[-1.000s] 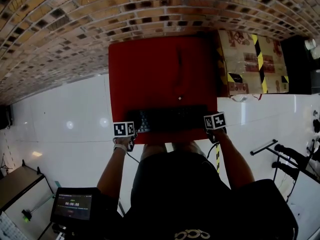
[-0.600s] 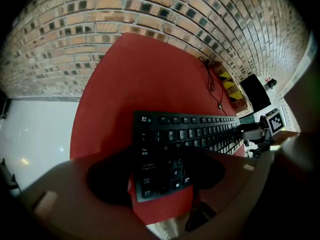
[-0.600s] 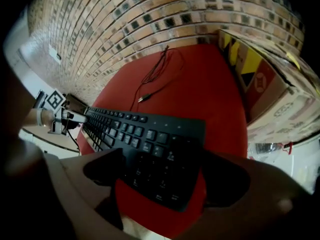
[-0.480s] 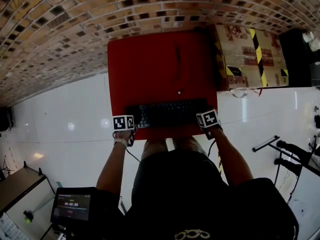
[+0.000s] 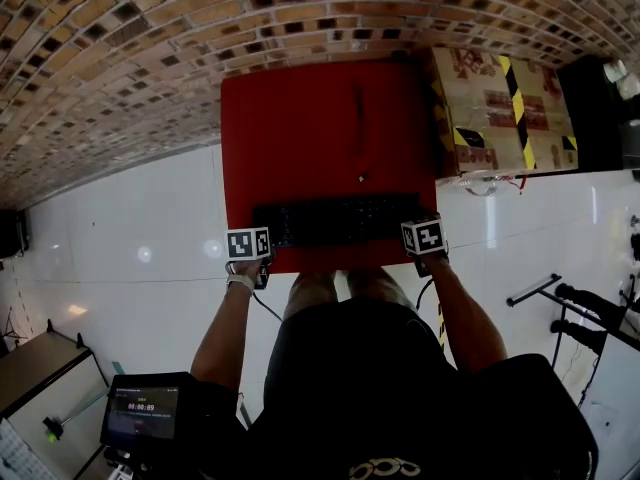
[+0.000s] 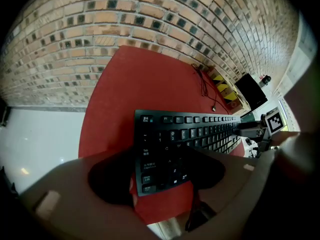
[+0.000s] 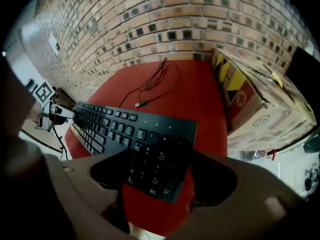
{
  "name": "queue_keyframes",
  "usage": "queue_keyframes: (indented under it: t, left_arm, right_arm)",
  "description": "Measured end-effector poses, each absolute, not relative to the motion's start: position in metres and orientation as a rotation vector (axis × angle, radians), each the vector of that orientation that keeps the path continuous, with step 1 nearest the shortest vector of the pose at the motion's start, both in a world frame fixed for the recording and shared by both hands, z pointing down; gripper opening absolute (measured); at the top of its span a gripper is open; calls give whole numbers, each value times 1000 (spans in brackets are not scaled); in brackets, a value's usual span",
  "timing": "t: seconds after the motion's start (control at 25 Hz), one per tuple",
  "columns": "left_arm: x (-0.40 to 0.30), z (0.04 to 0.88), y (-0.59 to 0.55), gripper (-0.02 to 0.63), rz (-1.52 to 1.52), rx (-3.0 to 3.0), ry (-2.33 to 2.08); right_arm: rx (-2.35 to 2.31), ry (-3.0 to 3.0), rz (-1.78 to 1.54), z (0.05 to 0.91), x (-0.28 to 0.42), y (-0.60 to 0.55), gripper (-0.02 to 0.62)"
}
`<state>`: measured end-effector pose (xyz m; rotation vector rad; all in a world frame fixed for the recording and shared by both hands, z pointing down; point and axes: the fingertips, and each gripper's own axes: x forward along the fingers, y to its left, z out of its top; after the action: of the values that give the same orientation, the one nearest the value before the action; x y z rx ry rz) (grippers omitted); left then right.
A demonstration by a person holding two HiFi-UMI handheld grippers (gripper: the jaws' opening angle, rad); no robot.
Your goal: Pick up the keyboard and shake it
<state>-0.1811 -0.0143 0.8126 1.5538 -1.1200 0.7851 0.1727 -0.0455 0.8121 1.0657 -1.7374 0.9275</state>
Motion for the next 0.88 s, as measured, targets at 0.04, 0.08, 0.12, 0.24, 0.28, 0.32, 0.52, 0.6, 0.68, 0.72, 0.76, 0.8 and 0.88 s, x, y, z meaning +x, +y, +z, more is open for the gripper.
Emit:
queue_keyframes:
  t: [0.04, 0.08, 0.12, 0.24, 0.28, 0.32, 0.52, 0.6, 0.68, 0.72, 0.76, 0.8, 0.88]
  left_arm:
    - [-181, 806, -18, 322, 783, 1578, -1136]
    - [-180, 799, -22, 322, 780, 1603, -1154]
    - [-180, 790, -28, 322, 774, 1627, -1174]
    - [-182, 760, -50, 322, 738, 1706, -1246]
    - [-182, 748, -58, 322, 719, 1737, -1273]
    - [-183, 734, -67, 322, 697, 1772, -1303]
    - [-190, 634, -117, 322, 545, 1975, -1512]
    - [-192, 589, -134, 322, 473, 2058, -1590]
    - [-193, 546, -148, 323, 407, 2135, -1664]
    - [-194, 526, -153, 324, 377, 2168, -1701]
    - [-194, 508, -157, 325, 348, 2198, -1736]
    - [-194, 490, -161, 324, 320, 2226, -1767]
    - [-194, 461, -167, 324, 268, 2277, -1816]
  right_arm:
    - [1095, -1749, 904, 806, 174, -47, 353]
    - [1125, -1761, 880, 799, 174, -50, 350]
    - [1154, -1775, 856, 792, 175, -55, 350]
    - [1235, -1840, 775, 763, 172, -77, 346]
    - [1268, -1868, 738, 749, 171, -87, 344]
    - [1304, -1895, 697, 732, 170, -97, 344]
    - [1487, -2048, 462, 631, 167, -151, 342]
    - [1549, -2110, 356, 584, 166, -169, 342]
    - [1608, -2161, 258, 540, 165, -183, 342]
    - [1637, -2182, 216, 521, 165, -187, 342]
    - [1665, -2201, 178, 503, 164, -191, 342]
    - [1693, -2217, 143, 486, 165, -193, 342]
    - [1749, -2245, 79, 458, 166, -196, 342]
